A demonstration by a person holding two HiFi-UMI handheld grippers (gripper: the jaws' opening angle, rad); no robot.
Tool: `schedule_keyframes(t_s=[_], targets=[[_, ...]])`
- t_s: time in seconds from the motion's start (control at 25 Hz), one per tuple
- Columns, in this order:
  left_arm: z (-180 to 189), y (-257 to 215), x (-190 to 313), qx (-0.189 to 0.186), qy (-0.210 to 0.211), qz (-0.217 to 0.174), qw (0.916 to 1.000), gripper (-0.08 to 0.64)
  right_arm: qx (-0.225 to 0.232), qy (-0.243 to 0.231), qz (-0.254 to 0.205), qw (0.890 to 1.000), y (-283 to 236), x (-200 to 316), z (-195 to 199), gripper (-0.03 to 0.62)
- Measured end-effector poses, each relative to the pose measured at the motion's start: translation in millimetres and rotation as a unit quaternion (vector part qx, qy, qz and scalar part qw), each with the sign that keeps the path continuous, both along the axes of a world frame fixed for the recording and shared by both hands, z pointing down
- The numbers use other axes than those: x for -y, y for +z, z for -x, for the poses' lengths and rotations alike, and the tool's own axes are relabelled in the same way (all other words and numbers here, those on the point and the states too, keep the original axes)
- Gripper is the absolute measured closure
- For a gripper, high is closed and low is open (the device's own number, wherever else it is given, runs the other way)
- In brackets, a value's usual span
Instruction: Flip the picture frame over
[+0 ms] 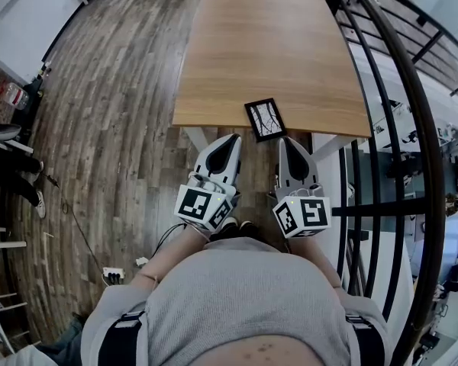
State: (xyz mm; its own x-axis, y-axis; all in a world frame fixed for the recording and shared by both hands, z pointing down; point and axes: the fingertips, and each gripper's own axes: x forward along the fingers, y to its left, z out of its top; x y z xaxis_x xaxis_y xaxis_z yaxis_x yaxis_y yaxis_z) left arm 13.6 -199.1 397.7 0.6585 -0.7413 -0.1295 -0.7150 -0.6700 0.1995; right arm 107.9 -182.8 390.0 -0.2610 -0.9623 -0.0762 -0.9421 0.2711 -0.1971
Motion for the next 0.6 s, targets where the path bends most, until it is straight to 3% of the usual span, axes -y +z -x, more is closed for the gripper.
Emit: schedule_keyframes(t_s=[0.6], targets=[[3.8, 2.8, 7.8, -0.014, -0.004, 0.005, 0.9999, 0.554, -0.008, -0.009, 0.007, 1.0, 2.0, 7.7, 7.3, 0.577]])
